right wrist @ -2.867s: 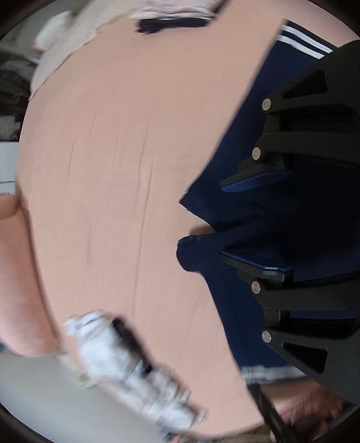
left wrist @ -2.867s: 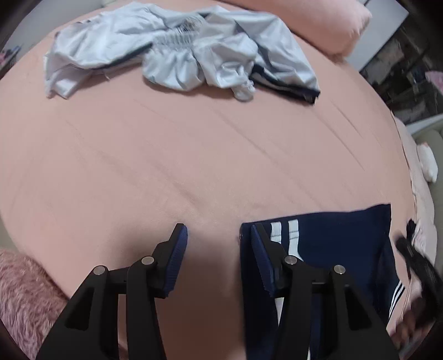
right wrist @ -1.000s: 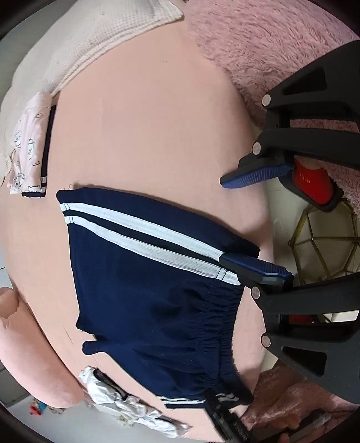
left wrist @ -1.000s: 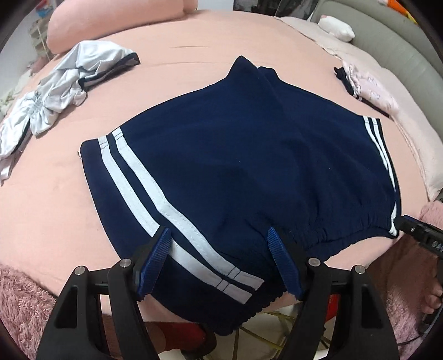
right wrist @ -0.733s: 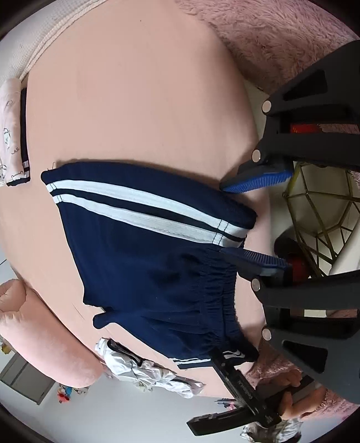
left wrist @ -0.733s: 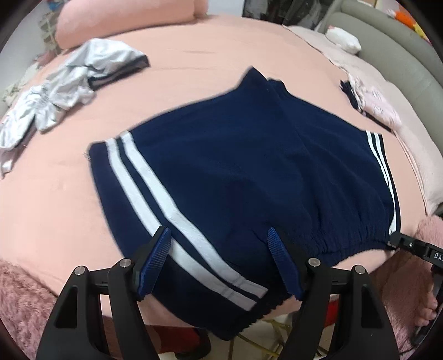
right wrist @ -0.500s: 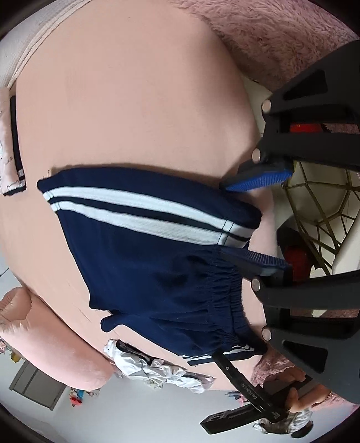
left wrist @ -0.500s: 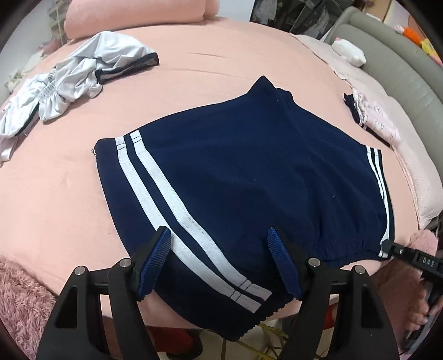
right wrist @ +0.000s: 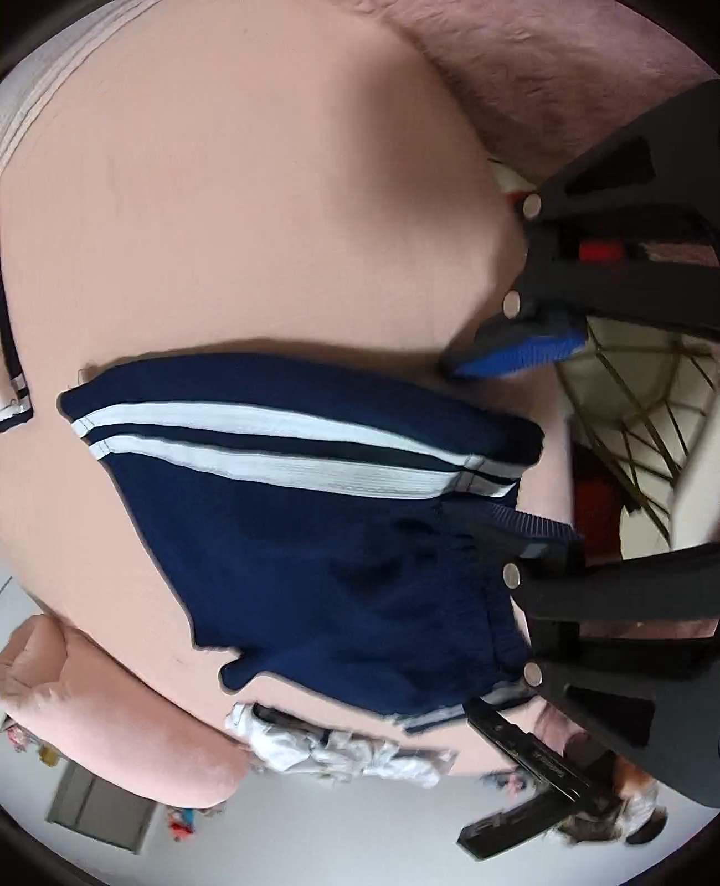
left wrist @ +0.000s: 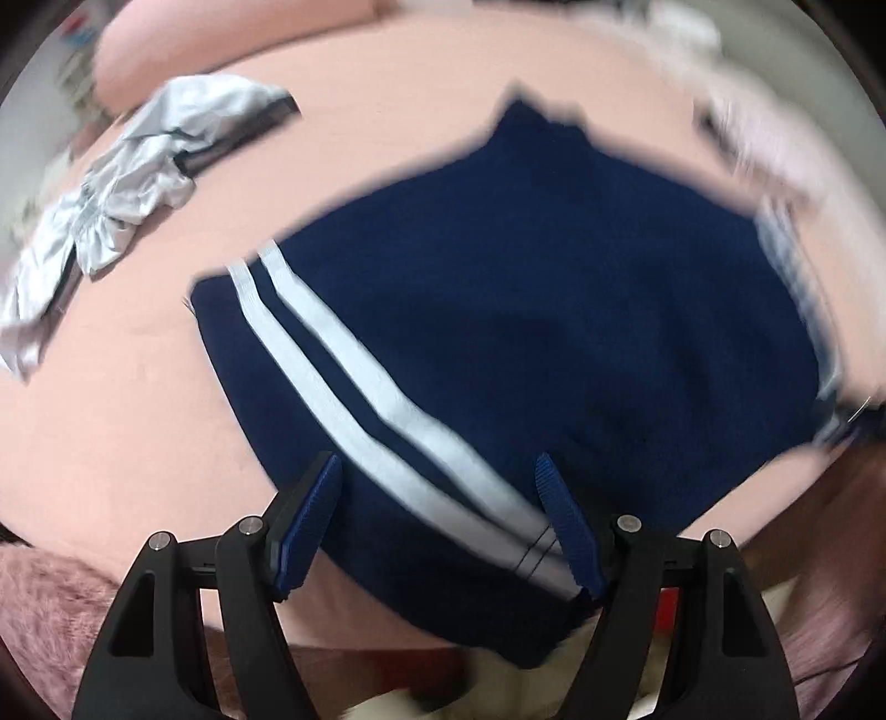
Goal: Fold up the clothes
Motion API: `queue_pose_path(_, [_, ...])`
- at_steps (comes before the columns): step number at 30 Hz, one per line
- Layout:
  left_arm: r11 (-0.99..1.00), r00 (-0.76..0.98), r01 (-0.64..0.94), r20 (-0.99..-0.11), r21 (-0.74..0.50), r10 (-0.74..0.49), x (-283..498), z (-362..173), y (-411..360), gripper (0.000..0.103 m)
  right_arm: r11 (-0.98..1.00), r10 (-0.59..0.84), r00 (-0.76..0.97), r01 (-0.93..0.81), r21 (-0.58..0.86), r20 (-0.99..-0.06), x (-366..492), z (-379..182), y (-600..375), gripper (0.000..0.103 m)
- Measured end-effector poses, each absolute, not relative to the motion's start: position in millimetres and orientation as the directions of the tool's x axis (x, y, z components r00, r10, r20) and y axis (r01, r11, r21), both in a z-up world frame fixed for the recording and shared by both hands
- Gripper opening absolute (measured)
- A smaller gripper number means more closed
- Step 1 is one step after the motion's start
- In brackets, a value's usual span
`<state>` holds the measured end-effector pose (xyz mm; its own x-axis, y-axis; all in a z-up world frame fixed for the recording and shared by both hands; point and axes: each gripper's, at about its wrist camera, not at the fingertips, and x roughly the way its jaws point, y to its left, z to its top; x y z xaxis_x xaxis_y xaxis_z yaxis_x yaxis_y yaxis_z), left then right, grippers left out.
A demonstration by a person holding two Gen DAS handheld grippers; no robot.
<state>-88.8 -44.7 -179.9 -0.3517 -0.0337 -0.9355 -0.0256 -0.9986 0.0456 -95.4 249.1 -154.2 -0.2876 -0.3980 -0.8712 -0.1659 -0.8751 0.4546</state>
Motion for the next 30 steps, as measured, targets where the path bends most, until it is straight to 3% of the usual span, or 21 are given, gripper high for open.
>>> queue_pose_path(2, [-1.0, -0.336, -0.017, -0.942, 0.02, -0.013, -89.0, -177.9, -47.1, 0.074, -0.893, -0.379, -0.297, -0.131, 0.431, -0.876, -101.4, -141.8, 243.3, 0.012])
queue_pose_path(4, [-1.0, -0.325, -0.005, -0.946, -0.011, 0.012, -88.8, -177.2, -51.1, 0.074, -0.909, -0.362, -0.314, -0.088, 0.407, -0.878, -109.5, -127.0, 236.0, 0.011])
queue_pose_path(10, [-0.989, -0.369, 0.071, -0.925, -0.13, 0.095, -83.5, -170.0, -67.2, 0.074, -0.913, -0.404, -0.336, 0.2, 0.355, -0.851, -160.7, -71.0, 149.0, 0.01])
queue_pose_path(15, [-0.95, -0.446, 0.13, -0.873, -0.283, 0.199, -72.1, -158.4, -87.4, 0.074, -0.835, -0.428, -0.124, 0.434, 0.339, -0.895, -171.6, -111.6, 52.5, 0.015])
queue_pose_path(18, [-0.922, -0.488, 0.133, -0.834, -0.364, 0.259, -64.7, -153.4, -93.6, 0.074, -0.831, -0.419, -0.115, 0.448, 0.33, -0.901, -165.1, -122.9, 47.7, 0.021])
queue_pose_path(22, [-0.838, -0.497, 0.048, -0.741, -0.543, 0.452, -66.8, -150.1, -85.5, 0.074, -0.786, -0.596, -0.21, 0.349, 0.51, -0.775, -158.4, -89.3, 97.9, 0.024])
queue_pose_path(24, [-0.752, -0.433, -0.011, -0.675, -0.659, 0.597, -73.9, -156.5, -72.9, 0.074, -0.842, -0.54, -0.367, 0.235, 0.486, -0.757, -156.0, -76.1, 137.4, 0.031])
queue_pose_path(26, [-0.693, -0.383, -0.027, -0.633, -0.72, 0.673, -78.5, -164.2, -58.6, 0.074, -0.88, -0.473, -0.399, 0.164, 0.446, -0.786, -155.3, -85.9, 162.5, 0.031])
queue_pose_path(30, [-0.709, -0.336, -0.052, -0.657, -0.703, 0.675, -85.5, -171.7, -28.8, 0.07, -0.904, -0.418, -0.373, 0.086, 0.418, -0.828, -149.5, -112.7, 182.0, 0.031])
